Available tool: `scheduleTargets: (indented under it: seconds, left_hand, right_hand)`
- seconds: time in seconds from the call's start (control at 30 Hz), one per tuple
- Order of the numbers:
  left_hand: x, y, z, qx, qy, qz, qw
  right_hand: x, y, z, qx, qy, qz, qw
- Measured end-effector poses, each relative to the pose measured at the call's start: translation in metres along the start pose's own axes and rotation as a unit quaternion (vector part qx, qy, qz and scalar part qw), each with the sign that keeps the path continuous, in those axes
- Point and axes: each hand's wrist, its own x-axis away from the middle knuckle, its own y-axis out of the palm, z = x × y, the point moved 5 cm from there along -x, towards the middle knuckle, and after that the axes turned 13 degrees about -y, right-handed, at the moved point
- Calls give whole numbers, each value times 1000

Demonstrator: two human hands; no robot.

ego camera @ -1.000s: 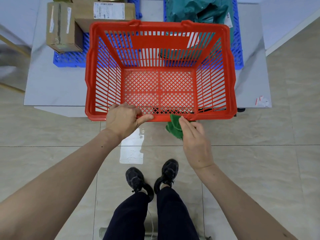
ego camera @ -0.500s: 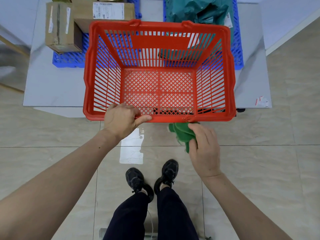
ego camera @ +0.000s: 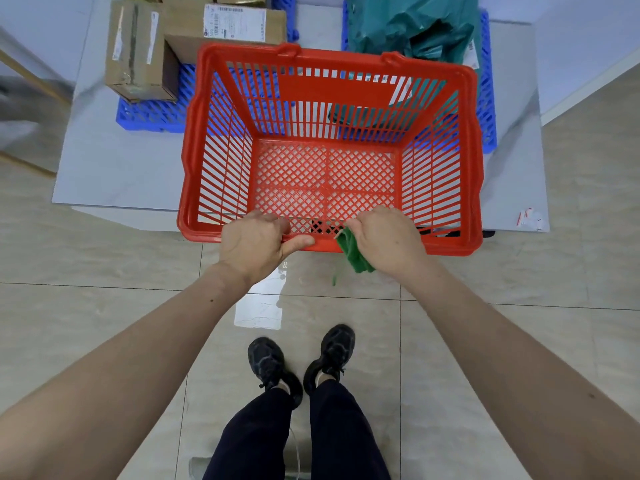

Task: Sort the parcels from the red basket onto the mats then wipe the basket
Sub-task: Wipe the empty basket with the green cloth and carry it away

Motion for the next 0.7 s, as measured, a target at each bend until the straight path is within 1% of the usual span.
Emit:
scheduleTargets:
  seconds: [0.07,0.13,0.17,0.23,0.3,0.33,0.37,0.43,0.5,0.53,0.63,0.7]
  left_hand:
    - [0,0,-1,11,-3,8,1000]
    - [1,0,-4,17,-8,8,1000]
    - [0,0,-5,19,-8,7,1000]
    - [-1,-2,-6,20,-5,5,1000]
    - [-1,-4,-6,20,-8,1,1000]
    - [-1,-4,-6,20,-9,2,1000]
    - [-1,-5,-5,20,-8,4,1000]
    - [-2,-5,-3,18,-1,4,1000]
    - [-3,-6,-2,1,17,3,1000]
    - [-3,-6,-2,-15,28,0,1000]
    - [-6,-8,-5,-37,39,-19,998]
    - [-11,-9,-9,-16,21,-41,999]
  right_hand:
    - [-28,3,-18,-80,2,-57,995]
    - [-52,6,-32,-187,-20,-102,977]
    - [-58,7,-33,-206,-40,-129,969]
    - [-61,12,-16,-200,-59,-186,960]
    - [-54,20,22,-161,-18,-216,963]
    - [-52,22,44,-145,22,-202,968]
    - [-50,19,64,-139,64,-164,974]
    - [-51,7,91,-182,147,-43,971]
    - [-53,-3,106,-270,212,75,936]
    - [-56,-5,111,-305,239,114,915]
    - [-66,2,123,-364,315,178,858]
    - [-74,9,131,-387,363,235,814]
